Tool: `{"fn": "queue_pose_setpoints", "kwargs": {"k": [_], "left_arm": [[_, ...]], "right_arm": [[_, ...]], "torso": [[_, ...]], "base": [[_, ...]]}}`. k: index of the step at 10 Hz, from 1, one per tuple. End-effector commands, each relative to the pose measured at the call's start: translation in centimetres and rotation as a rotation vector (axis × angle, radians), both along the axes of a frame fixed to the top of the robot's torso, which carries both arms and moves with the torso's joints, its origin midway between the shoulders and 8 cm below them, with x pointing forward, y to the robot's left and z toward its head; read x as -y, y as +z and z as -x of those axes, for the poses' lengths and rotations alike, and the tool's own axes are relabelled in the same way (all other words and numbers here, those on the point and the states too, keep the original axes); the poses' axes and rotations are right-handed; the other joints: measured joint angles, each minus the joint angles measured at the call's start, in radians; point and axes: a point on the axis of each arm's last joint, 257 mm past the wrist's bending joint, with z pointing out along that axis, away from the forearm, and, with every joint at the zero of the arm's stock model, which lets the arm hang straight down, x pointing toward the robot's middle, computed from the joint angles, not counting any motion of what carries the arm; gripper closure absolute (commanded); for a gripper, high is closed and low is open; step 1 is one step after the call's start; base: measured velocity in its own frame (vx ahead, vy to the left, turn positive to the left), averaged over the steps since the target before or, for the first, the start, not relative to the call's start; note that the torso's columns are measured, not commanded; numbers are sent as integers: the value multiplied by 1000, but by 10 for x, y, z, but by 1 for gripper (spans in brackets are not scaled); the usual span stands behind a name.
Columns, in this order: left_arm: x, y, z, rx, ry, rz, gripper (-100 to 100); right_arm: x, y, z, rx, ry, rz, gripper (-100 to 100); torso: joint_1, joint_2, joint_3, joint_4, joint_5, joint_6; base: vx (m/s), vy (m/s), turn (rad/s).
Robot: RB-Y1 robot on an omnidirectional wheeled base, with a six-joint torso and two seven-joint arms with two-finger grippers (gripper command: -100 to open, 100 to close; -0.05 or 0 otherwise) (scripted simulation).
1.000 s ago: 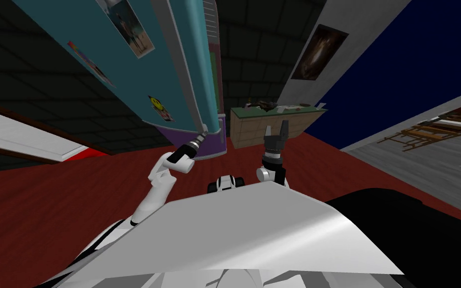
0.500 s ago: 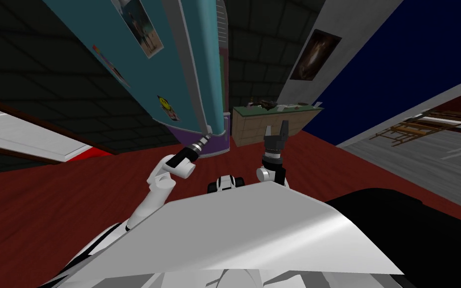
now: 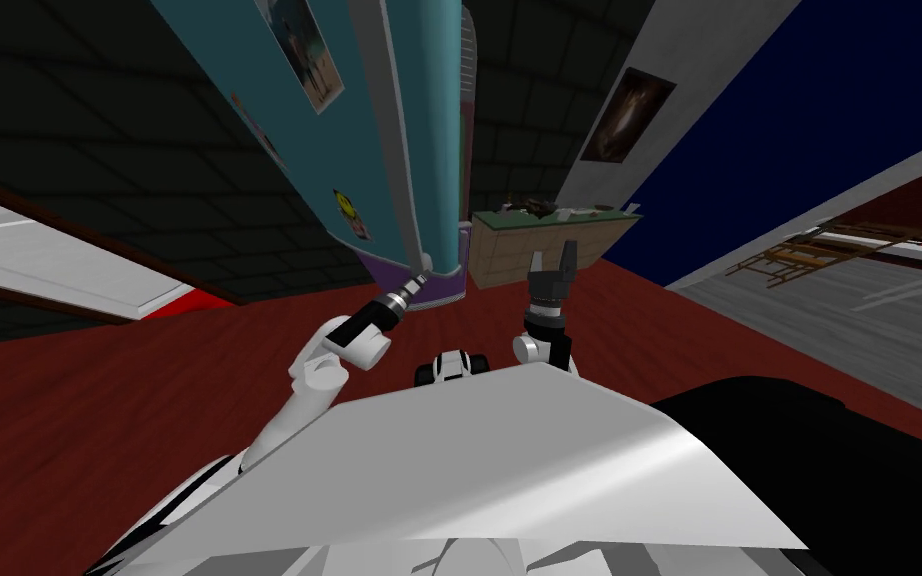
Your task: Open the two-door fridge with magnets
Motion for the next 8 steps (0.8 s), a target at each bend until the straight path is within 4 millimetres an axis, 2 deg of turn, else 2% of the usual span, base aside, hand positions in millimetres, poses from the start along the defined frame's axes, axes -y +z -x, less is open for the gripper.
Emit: {"fn": "queue_pose_setpoints", "kwargs": {"k": [1, 4, 7, 8], "left_arm": [[11, -2, 10, -4, -34, -4, 100], [30, 1, 30, 6, -97, -4, 100], [39, 3, 40, 11, -128, -3, 100], [48, 5, 50, 15, -160, -2, 100]], "right_arm": [[0, 0, 0, 0, 0, 0, 0], [0, 0, 0, 0, 0, 0, 0], [0, 0, 0, 0, 0, 0, 0], [0, 0, 0, 0, 0, 0, 0]], "torso": [[-6, -4, -2, -4, -1, 1], [8, -2, 0, -6, 3, 0], [9, -10, -6, -4, 3, -2], [10, -10, -7, -4, 4, -3]], "base": [[-37, 157, -42], [-43, 279, -71], [-37, 220, -41], [-64, 244, -40]]}}
